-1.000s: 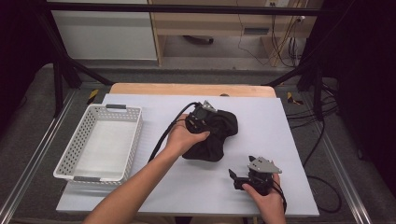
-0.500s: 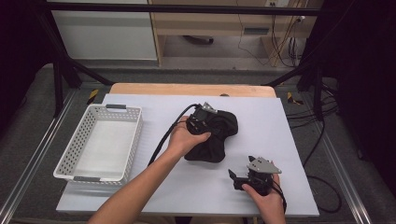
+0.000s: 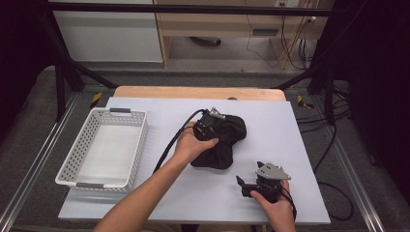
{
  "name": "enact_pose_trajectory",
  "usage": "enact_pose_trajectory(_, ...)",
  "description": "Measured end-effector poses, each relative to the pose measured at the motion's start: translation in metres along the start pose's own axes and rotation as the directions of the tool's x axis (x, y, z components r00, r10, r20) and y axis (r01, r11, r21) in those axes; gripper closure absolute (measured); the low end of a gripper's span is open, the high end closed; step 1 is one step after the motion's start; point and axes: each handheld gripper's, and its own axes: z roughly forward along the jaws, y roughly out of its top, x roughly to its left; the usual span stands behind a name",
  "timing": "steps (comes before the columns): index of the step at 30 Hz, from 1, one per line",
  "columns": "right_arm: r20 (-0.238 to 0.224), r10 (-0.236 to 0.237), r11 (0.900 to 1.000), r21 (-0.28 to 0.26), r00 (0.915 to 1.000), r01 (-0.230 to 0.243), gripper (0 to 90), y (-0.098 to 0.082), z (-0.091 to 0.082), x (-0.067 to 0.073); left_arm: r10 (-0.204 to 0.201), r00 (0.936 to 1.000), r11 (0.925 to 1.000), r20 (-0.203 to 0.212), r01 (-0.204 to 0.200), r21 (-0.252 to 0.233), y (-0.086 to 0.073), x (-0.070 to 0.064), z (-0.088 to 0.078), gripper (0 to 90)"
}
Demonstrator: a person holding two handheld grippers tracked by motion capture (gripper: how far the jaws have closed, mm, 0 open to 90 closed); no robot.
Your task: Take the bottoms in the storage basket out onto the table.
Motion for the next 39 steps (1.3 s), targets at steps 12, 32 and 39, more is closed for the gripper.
enact_pose_trajectory(12,-0.001,-0.005,1.000,0.002,1.0000,0.005,8.6,0.000,0.000,0.000,-0.003,1.0000,1.0000,0.003,0.003,0.007,-0.004,-0.001,0.005,70.4)
enact_pose_trajectory(32,-0.005,-0.008,1.000,0.007,1.0000,0.008,8.6,0.000,0.000,0.001,-0.011,0.9999,0.9993,0.006,0.011,0.037,-0.017,-0.008,0.021,68.8)
enact_pose_trajectory(39,-0.003,-0.013,1.000,0.012,0.9999,0.013,8.6,0.000,0.001,0.001,-0.017,0.9999,0.9986,-0.001,0.017,0.049,-0.020,-0.006,0.024,66.6)
